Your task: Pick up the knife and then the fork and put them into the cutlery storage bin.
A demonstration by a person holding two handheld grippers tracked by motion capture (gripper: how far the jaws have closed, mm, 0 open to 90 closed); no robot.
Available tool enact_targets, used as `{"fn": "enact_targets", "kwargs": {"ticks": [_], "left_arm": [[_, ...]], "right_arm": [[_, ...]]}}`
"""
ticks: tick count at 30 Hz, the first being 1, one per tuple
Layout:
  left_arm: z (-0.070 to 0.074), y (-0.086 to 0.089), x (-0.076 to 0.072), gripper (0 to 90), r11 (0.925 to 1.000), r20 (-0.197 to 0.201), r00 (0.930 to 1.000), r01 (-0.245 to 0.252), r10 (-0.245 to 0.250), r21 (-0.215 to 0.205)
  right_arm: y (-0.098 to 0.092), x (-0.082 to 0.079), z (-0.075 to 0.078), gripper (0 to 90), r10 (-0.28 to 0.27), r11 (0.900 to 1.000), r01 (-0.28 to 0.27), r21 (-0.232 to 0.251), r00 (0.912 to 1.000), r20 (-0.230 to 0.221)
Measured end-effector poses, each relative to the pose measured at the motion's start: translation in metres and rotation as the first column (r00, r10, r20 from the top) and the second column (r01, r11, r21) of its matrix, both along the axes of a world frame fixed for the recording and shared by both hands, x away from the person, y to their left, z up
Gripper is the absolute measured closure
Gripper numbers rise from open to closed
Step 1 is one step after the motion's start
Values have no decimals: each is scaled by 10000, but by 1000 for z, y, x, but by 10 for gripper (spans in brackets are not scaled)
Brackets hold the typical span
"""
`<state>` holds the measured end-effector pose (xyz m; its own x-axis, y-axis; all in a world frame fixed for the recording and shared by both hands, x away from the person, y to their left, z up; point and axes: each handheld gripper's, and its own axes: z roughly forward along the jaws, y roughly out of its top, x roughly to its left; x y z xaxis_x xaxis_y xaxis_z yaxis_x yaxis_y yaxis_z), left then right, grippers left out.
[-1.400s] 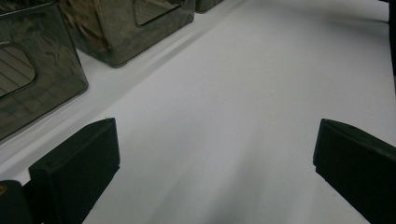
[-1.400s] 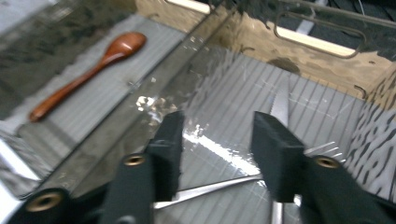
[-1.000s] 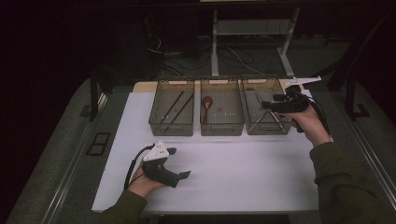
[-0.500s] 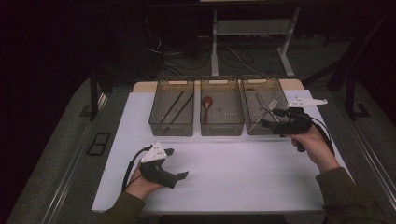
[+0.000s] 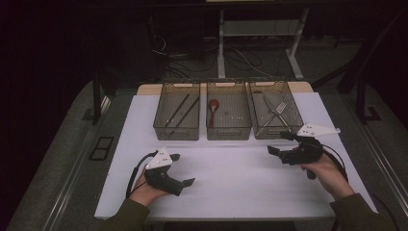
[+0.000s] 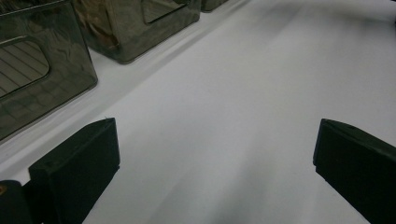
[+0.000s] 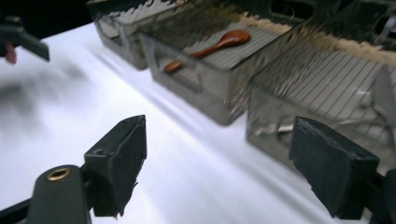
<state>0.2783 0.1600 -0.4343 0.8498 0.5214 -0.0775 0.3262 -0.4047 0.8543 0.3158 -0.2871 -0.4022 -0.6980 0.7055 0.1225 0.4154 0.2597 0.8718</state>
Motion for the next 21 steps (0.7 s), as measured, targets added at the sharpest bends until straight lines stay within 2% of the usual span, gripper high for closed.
{"fn": "enact_targets", "kwargs": {"ticks": [8,15,21], "left_arm": [[1,-1,-1,0,10000,94,10000,12,-12,-72],[0,-1,-1,0,9999,69,10000,32,-31,-106],[0,-1,-1,0,9999,93,9999,42,-41,-111]], "right_arm": [[-1,-22,-17,176,222,9998,-222,14,9996,-159],[-9,-37,-31,168,147,9998,-144,102,9995,-284],[-16,-46,-37,168,-67,9997,75,243,9995,-304]]}}
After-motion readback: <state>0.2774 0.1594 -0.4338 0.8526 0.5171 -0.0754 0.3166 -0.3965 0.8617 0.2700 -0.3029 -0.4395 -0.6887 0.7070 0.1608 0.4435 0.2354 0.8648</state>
